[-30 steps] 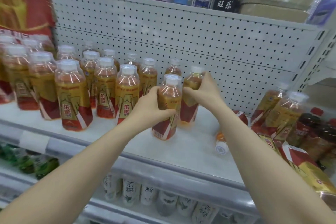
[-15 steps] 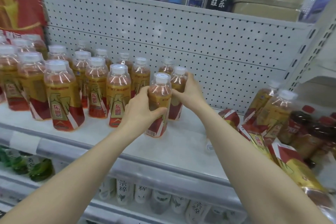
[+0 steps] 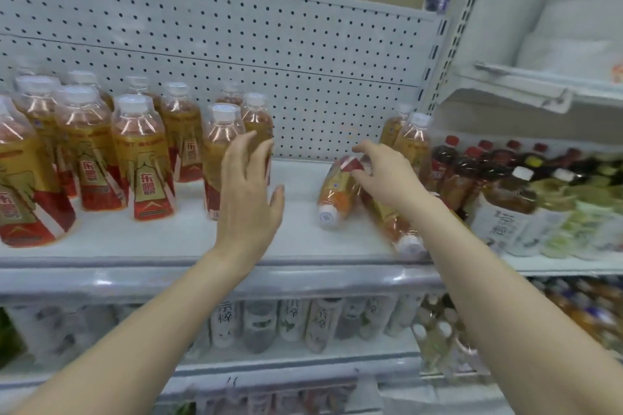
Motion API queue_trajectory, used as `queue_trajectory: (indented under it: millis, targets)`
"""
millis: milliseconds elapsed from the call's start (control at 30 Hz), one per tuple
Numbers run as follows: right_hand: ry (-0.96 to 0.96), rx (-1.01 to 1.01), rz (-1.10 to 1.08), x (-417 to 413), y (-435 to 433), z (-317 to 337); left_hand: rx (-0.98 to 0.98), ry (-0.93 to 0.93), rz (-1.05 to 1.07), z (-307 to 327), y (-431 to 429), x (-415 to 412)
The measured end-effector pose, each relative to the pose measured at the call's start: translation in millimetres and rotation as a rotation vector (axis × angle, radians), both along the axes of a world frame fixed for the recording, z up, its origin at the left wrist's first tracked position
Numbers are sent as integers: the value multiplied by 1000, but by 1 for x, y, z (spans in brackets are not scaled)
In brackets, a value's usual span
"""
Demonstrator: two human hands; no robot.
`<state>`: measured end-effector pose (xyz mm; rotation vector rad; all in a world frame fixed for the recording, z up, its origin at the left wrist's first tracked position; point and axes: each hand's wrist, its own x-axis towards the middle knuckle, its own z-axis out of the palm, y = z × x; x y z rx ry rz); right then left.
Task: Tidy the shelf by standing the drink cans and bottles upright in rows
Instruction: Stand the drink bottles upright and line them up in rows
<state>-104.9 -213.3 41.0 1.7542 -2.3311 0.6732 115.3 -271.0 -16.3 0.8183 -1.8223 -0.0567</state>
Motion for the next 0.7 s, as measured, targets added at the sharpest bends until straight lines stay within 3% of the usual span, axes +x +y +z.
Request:
queue_trajectory:
  millis: [133, 300, 500, 700]
  targets:
    - [86, 129, -139, -8, 41, -17, 263, -197, -197, -14, 12, -42]
    - [170, 238, -228, -3, 58, -27, 521, -409, -226, -17, 7, -90]
    - [283, 366, -280, 7, 48, -38, 530, -364, -162, -21, -4, -96]
    - [312, 323, -265, 10, 40, -36, 391, -304, -86, 16, -9, -68]
